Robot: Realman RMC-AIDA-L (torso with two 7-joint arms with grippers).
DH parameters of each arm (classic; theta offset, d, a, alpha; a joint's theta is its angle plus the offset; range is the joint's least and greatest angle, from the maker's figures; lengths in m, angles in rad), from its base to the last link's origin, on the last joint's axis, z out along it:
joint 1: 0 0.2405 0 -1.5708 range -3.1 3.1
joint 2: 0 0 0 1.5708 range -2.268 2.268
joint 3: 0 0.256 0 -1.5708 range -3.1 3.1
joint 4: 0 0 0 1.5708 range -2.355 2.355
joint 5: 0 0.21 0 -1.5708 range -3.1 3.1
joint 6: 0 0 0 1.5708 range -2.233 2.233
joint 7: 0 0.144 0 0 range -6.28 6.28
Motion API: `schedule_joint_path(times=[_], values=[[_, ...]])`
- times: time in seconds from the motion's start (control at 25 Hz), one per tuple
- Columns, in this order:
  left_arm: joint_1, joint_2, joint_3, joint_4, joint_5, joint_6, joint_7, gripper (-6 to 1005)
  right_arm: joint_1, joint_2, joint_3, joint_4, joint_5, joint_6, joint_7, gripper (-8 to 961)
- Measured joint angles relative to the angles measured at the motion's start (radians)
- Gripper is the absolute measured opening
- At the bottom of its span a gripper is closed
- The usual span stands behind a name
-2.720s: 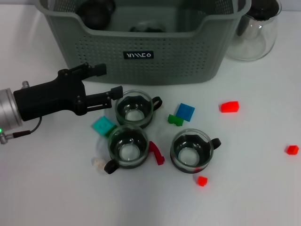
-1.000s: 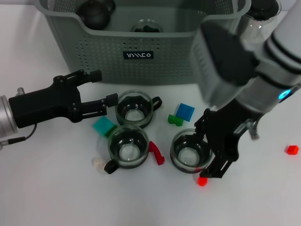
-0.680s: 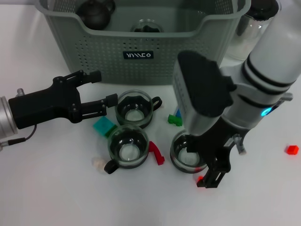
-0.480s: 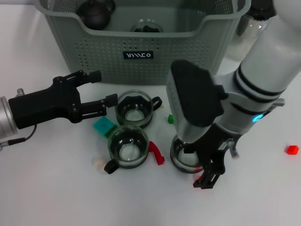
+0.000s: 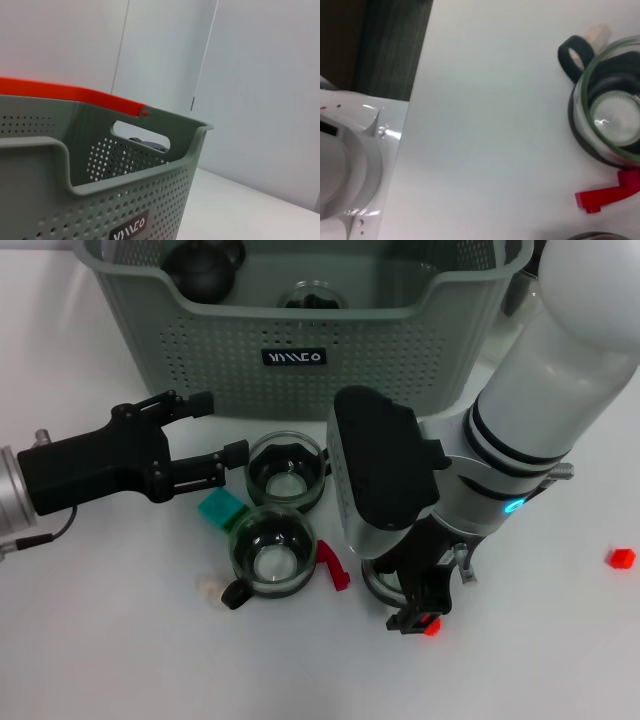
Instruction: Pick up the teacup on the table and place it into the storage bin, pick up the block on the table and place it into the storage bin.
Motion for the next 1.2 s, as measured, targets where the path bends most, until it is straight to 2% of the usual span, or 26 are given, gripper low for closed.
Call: schedule_joint_path(times=[0.24, 0.68, 0.76, 0.96, 1.2], values=[[0.007, 0.002, 0.000, 0.000, 0.000, -0.002, 0.000, 859, 0.001, 0.000, -0.002, 0.005, 0.004, -0.003, 0.009, 553], [0.020, 0.002, 0.000, 0.002, -0.007, -0.003, 0.012, 860, 0.005, -0.003, -0.003, 0.012, 0.016, -0.018, 0.032, 305], [0.020, 0.002, 0.000, 0.002, -0.007, -0.003, 0.012, 860, 0.003, -0.005, 0.002, 0.008, 0.018, -0.024, 0.035, 77], [0.022, 0.002, 0.000, 0.005, -0.008, 0.003, 0.012, 859, -0.009, -0.012, 0.056, -0.041, 0.019, -0.088, 0.046, 65], [0.022, 0.004, 0.000, 0.005, -0.008, 0.006, 0.012, 860, -0.036, -0.017, 0.257, -0.153, -0.038, -0.273, 0.036, 64]])
